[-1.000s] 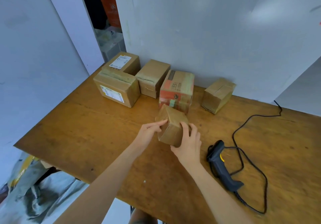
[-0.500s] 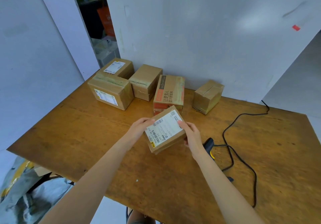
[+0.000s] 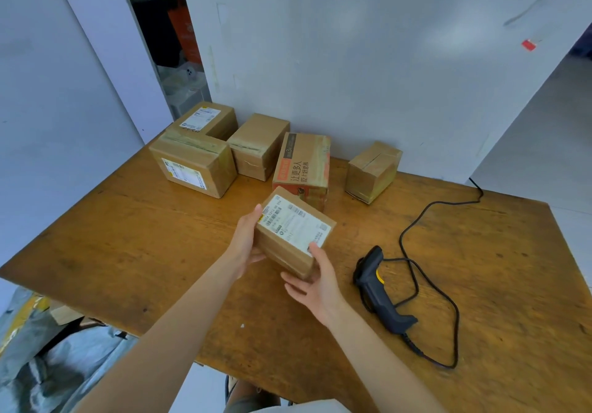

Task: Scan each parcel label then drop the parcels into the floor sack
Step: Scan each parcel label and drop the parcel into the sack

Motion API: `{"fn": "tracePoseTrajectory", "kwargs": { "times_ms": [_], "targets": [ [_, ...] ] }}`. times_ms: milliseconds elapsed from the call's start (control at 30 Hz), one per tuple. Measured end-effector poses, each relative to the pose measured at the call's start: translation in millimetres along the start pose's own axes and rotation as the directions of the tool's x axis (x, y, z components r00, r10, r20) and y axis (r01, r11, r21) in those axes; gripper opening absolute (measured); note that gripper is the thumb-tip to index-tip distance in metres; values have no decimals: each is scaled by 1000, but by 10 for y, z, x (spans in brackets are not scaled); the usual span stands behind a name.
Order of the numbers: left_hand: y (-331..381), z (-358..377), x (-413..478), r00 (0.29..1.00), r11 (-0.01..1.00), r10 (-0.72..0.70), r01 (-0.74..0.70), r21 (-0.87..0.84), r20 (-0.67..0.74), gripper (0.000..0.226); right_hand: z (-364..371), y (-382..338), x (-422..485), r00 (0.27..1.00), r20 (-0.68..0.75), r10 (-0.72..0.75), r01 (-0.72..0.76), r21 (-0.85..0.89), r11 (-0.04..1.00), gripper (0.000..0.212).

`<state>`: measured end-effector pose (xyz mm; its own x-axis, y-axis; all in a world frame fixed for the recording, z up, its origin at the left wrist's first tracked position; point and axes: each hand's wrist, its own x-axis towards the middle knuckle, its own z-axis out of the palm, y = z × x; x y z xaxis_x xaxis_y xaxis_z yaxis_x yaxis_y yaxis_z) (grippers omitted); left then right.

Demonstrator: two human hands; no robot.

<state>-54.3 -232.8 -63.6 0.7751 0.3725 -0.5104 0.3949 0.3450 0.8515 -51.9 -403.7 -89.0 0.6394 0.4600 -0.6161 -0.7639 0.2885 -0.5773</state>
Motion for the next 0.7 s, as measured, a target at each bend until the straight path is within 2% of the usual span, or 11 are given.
{"fn": "tracePoseTrajectory", "kwargs": {
  "times_ms": [67, 133, 200, 233, 300, 333, 400, 467, 533, 633, 700],
  "targets": [
    [-3, -6, 40, 997, 998, 46, -43, 45, -55, 60, -25, 37, -57, 999, 10, 40, -38, -160, 986, 76],
    [-8, -18, 72, 991, 995, 86, -79, 65, -103, 60, -76, 38, -104, 998, -62, 25, -47, -377, 925, 68],
    [-12, -15, 80, 983, 991, 122, -113, 66, -136, 55, -181, 28, -127, 967, -182, -177, 52, -539, 841, 54],
    [-15, -15, 83, 981, 989, 136, -128, 68, -141, 50, -265, 24, -133, 915, -211, -343, 143, -625, 767, 47],
    [-26, -17, 94, 980, 987, 147, -138, 77, -134, 42, -479, -10, -127, 728, -202, -656, 200, -852, 484, 31],
    [-36, -17, 101, 981, 987, 145, -136, 83, -127, 42, -599, -35, -111, 632, -189, -752, 118, -935, 335, 28],
    [-64, -7, 110, 983, 988, 138, -128, 87, -124, 39, -803, -94, -85, 529, -233, -816, -130, -972, 193, 46],
    [-93, 22, 112, 983, 988, 140, -130, 87, -118, 34, -939, -140, -59, 547, -311, -777, -316, -936, 152, 64],
    [-106, 58, 112, 984, 988, 140, -132, 83, -108, 34, -1018, -147, -15, 604, -330, -726, -385, -918, 97, 77],
    [-99, 95, 139, 986, 989, 138, -132, 73, -97, 39, -1090, -128, 64, 646, -311, -697, -391, -919, 47, 79],
    [-78, 111, 157, 986, 989, 137, -131, 68, -93, 40, -1124, -150, 95, 655, -275, -703, -296, -950, 96, 69]
  ]
}}
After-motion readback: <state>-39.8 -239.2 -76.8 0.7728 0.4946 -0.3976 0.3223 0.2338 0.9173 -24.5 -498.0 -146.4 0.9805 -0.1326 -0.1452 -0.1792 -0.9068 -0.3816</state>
